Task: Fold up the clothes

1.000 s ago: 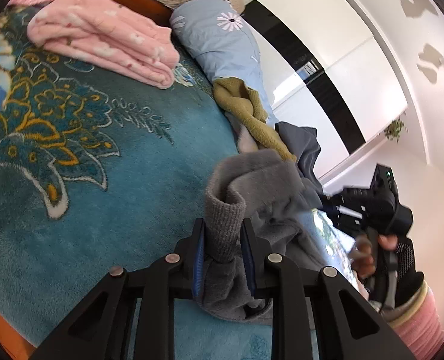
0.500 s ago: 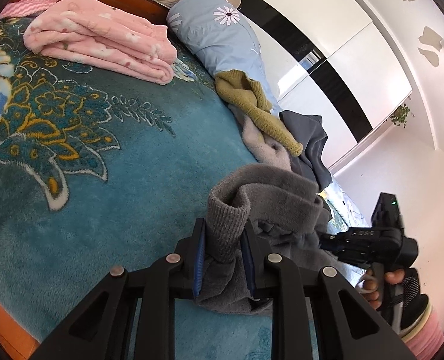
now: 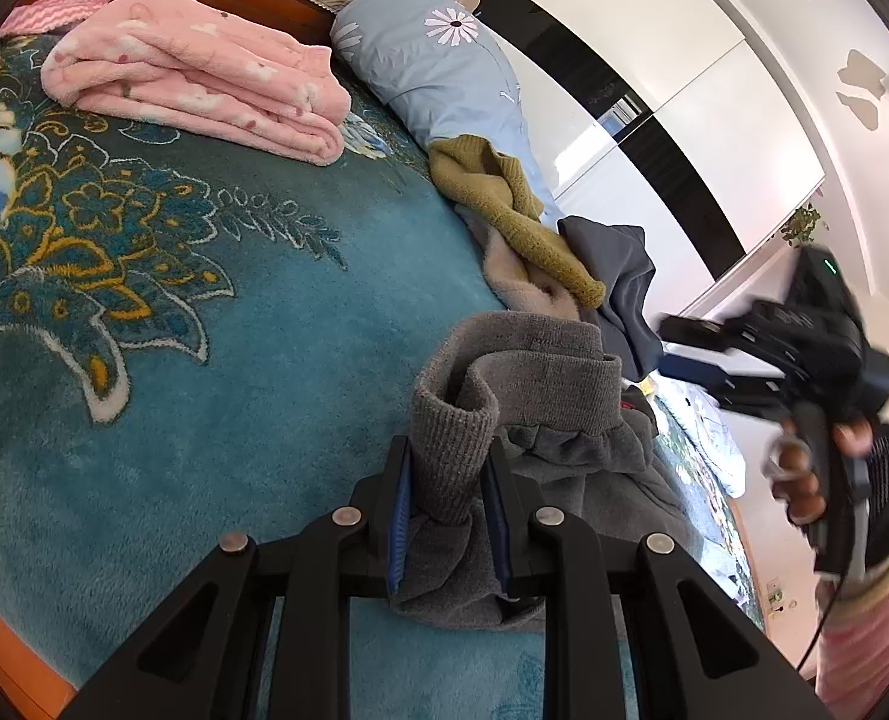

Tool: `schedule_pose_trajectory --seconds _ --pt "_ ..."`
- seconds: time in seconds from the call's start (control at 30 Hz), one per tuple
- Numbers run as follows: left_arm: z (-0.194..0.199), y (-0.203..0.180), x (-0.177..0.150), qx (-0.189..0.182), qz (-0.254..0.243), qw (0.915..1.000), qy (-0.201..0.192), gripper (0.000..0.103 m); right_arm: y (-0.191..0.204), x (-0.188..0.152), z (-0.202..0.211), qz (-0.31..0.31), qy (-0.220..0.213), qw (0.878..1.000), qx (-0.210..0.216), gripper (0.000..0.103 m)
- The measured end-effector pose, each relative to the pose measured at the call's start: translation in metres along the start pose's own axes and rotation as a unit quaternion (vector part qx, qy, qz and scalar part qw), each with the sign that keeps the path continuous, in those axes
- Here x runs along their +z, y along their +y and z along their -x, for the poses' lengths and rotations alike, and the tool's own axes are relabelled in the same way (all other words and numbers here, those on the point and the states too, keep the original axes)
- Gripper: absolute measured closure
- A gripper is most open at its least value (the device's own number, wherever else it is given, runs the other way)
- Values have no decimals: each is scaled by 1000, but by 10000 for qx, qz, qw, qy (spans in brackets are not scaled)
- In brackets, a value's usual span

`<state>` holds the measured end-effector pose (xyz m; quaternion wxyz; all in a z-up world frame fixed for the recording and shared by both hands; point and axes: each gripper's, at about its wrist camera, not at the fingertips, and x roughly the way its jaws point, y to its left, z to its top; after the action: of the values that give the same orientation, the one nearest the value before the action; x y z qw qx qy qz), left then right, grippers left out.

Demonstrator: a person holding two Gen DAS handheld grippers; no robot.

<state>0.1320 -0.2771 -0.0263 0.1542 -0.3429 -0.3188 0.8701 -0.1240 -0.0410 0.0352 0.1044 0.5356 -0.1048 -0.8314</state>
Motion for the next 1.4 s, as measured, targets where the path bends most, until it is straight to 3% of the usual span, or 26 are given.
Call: schedule_pose_trajectory --seconds 0.17,0.4,0.6,0.83,1.0,1.03,1.1,1.17,1.4 --pt "0 0 0 -19 -11 10000 21 80 17 17 -39 215 427 9966 -670 58" --pt "0 -1 1 -35 -31 10000 33 80 -4 8 -54 -74 719 9956 -595 58" --pt "0 0 0 -19 -2 10000 42 80 -20 -17 -27 -104 631 9972 -381 58" --pt "-1 -2 -1 35 -47 10000 50 80 -28 -49 -8 147 623 9965 -534 58" --pt "-1 -2 -2 80 -78 9999 55 80 -31 -48 -10 93 469 9975 -515 59" --pt "-1 -2 -2 82 -77 9999 56 80 -32 -47 -11 72 435 9978 -504 61" --pt "-1 -2 -2 82 -78 9999 52 80 -33 -46 -13 29 368 9982 -480 80" --pt "-1 -3 -2 102 -97 9999 41 80 -34 -44 -15 -14 301 9985 -457 92" --pt "6 -5 1 118 -138 9997 -172 88 -21 -13 0 -260 -361 9977 -510 95"
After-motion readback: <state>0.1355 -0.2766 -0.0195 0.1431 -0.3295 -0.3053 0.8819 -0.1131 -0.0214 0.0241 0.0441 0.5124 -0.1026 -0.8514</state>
